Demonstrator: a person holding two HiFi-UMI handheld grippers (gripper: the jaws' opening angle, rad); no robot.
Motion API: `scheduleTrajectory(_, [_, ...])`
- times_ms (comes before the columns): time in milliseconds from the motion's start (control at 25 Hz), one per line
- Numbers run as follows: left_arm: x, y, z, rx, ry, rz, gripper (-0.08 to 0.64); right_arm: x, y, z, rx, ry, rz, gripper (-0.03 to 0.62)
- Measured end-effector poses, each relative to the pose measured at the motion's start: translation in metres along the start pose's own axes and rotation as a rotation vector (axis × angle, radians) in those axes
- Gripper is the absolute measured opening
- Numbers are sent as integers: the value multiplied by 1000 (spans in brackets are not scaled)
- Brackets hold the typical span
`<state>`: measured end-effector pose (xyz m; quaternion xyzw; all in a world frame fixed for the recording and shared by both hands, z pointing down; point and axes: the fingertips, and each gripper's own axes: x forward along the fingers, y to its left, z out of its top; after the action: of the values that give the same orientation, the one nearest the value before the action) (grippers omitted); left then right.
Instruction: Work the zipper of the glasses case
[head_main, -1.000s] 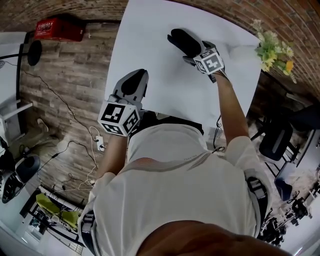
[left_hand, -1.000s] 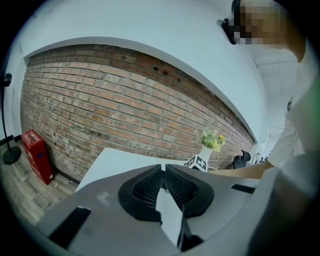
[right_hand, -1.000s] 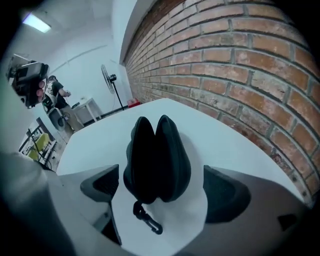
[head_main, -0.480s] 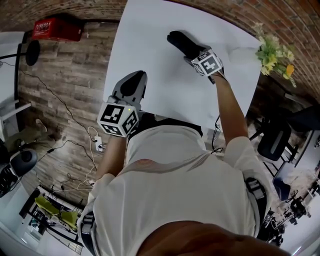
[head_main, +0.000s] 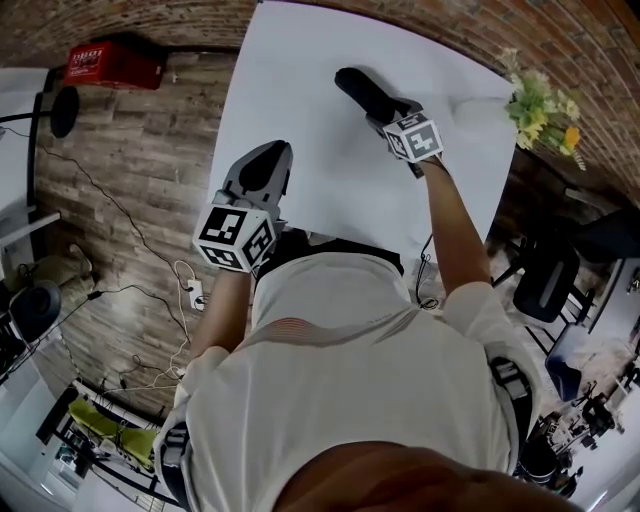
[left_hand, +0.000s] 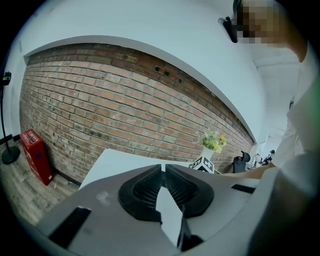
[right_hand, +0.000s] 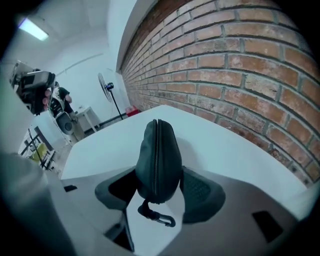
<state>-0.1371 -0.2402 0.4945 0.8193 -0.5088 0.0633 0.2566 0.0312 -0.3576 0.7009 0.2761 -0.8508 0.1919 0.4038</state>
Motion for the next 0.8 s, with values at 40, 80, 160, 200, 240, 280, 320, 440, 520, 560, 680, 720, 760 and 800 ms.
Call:
scheduleTrajectory(40, [-1, 0, 2, 0, -5, -2, 34, -4, 1, 3, 16, -16, 2, 311])
scheduleTrajectory(80, [-2, 0, 3, -1, -11, -4, 34, -8, 3, 5, 31, -33, 4, 311])
scheduleTrajectory(160, [-2, -1, 8, 1, -25, -11, 34, -18, 7, 11, 61, -70, 9, 310])
scheduleTrajectory(200, [-3, -3, 10, 3, -34, -16, 34, -25, 9, 15, 77, -95, 11, 310])
scheduleTrajectory(240, [-3, -4, 14, 5, -43, -21, 34, -34, 11, 21, 94, -124, 13, 310])
scheduleTrajectory(280, [-4, -5, 17, 7, -53, -27, 33, -44, 13, 27, 112, -157, 16, 310])
scheduleTrajectory(320, [-5, -6, 21, 9, -64, -33, 33, -55, 17, 34, 130, -193, 20, 310])
scheduleTrajectory(440, [-9, -10, 36, 21, -96, -56, 34, -93, 29, 57, 176, -301, 36, 308])
scheduleTrajectory(520, [-11, -16, 46, 25, -116, -84, 33, -122, 38, 71, 213, -378, 57, 308])
scheduleTrajectory(560, [-12, -20, 52, 24, -127, -105, 34, -137, 43, 78, 236, -420, 75, 308])
scheduleTrajectory(680, [-17, -33, 73, 17, -170, -179, 34, -186, 59, 97, 299, -547, 150, 308])
scheduleTrajectory(720, [-19, -37, 81, 18, -185, -196, 34, -201, 64, 102, 309, -580, 173, 308])
scheduleTrajectory(760, [-22, -41, 87, 24, -198, -210, 34, -215, 70, 106, 313, -607, 193, 308])
scheduleTrajectory(800, [-25, -46, 92, 31, -208, -224, 34, -227, 75, 109, 314, -630, 213, 308])
